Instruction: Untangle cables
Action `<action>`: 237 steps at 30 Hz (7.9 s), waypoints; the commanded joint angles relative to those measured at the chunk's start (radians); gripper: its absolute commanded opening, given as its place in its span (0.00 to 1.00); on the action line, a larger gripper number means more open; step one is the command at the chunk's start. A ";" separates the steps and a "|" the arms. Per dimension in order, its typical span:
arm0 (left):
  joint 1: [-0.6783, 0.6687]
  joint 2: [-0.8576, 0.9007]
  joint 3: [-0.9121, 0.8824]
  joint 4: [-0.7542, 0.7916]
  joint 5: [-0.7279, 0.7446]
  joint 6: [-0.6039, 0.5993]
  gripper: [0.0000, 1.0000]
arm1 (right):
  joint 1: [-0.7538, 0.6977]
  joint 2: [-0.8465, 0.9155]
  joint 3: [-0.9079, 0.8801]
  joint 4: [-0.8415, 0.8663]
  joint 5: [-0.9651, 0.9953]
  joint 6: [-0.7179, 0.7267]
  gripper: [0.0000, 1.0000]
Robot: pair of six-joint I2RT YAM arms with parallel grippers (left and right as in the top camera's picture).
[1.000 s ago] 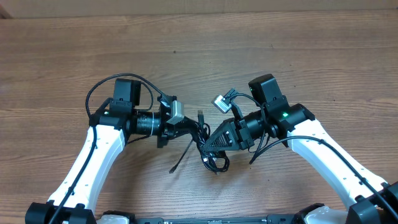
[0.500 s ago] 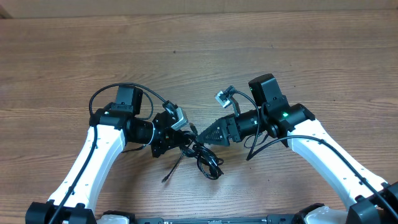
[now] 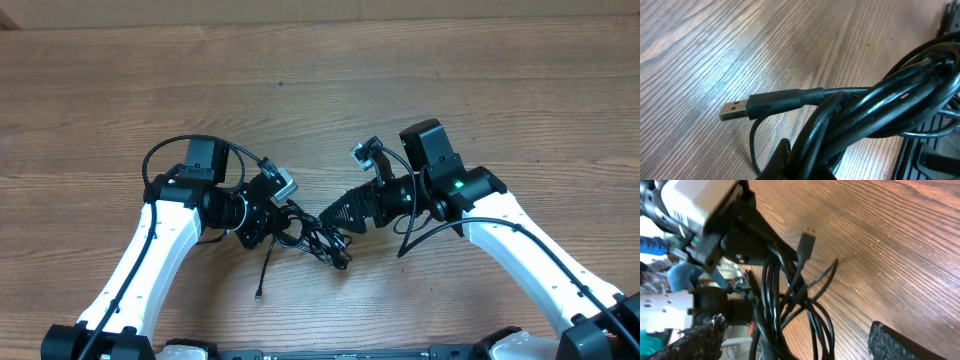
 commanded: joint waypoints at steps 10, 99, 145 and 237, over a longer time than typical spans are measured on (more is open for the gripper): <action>-0.006 0.006 0.002 0.008 0.092 -0.082 0.04 | 0.132 -0.011 0.001 0.047 0.150 -0.116 0.81; 0.164 0.006 0.002 0.213 -0.231 -0.659 0.05 | 0.153 0.095 -0.001 -0.070 0.651 0.300 0.84; 0.163 0.006 0.002 0.157 -0.034 -0.521 0.04 | 0.153 0.095 -0.001 0.165 0.227 0.050 0.84; 0.017 0.006 0.002 0.296 0.207 -1.285 0.04 | 0.154 0.095 -0.001 0.441 0.269 0.940 0.14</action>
